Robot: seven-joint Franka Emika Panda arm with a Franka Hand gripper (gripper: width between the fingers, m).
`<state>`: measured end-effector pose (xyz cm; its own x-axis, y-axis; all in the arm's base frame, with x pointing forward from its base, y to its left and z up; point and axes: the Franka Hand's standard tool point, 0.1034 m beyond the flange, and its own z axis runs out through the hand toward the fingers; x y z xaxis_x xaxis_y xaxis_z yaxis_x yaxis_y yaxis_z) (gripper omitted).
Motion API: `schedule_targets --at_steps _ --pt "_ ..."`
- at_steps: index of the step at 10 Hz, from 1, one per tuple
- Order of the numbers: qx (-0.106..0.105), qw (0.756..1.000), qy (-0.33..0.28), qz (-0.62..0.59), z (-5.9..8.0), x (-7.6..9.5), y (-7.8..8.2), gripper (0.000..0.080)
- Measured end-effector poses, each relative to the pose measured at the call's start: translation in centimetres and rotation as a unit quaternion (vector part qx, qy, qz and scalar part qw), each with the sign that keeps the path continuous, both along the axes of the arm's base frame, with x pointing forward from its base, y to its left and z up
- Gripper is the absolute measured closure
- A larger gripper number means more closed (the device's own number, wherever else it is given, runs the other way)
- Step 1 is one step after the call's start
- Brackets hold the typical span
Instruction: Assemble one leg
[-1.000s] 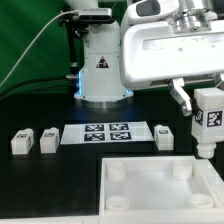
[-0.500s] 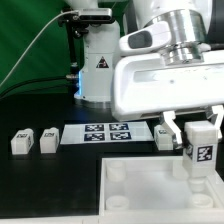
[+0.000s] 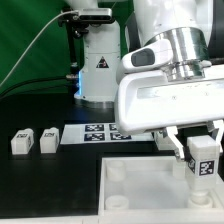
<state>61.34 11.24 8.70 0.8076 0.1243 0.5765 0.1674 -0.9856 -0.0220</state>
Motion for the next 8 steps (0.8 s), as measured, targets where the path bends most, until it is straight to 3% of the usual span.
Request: schedule_targets --at_steps 2,4,8 --pt "0.000 1.000 -0.001 0.000 -0.2 0.1 0.0 0.0509" --pt "-0.001 1.000 0.011 0.000 -1.6 -0.4 -0.2 0.0509" --pt "-0.001 1.000 0.000 -0.002 -1.8 -0.4 -0.3 0.0509"
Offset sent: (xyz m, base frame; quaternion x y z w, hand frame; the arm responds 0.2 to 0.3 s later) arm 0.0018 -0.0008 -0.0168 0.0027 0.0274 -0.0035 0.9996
